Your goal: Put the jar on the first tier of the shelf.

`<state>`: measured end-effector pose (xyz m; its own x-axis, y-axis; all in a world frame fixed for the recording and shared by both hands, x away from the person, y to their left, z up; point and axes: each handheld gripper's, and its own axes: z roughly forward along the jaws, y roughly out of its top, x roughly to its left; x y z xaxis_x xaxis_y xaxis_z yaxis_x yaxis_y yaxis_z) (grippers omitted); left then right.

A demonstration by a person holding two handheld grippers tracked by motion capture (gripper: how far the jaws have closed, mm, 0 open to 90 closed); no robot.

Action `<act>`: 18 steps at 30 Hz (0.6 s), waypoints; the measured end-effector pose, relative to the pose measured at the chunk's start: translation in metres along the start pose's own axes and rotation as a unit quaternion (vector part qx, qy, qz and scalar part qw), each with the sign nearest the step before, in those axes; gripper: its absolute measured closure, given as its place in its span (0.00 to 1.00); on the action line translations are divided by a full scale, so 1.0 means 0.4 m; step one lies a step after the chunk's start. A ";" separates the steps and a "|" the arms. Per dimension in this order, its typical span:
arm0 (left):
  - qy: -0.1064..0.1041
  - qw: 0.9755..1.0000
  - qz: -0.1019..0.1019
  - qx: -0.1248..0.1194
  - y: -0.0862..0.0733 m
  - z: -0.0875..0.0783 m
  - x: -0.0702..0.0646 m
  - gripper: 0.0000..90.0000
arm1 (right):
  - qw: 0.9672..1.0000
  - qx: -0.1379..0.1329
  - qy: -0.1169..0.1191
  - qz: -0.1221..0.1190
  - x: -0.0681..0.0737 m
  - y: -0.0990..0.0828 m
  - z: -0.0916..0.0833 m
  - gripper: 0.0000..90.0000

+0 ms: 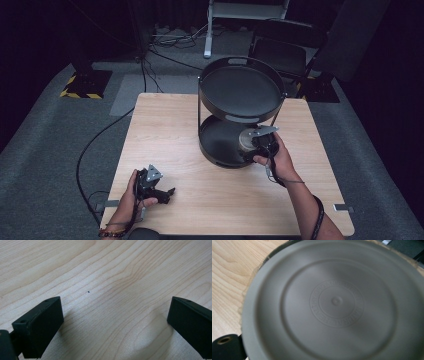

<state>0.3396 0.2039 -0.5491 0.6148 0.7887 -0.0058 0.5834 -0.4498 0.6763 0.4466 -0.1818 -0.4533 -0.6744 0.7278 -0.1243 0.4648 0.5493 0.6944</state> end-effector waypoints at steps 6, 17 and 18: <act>0.000 1.000 0.000 0.000 0.000 0.000 0.000 0.00 | 1.000 0.008 -0.005 0.007 0.001 0.001 0.031 0.10; 0.001 1.000 0.000 0.000 0.000 0.000 0.000 0.00 | 1.000 0.014 -0.005 0.019 0.001 -0.007 0.085 0.10; 0.001 1.000 0.000 0.000 0.000 0.000 0.000 0.00 | 1.000 0.014 -0.004 0.020 0.002 -0.008 0.090 0.10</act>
<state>0.3395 0.2039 -0.5491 0.6144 0.7889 -0.0048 0.5832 -0.4501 0.6762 0.4655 -0.1683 -0.4811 -0.6504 0.7528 -0.1016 0.5081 0.5306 0.6785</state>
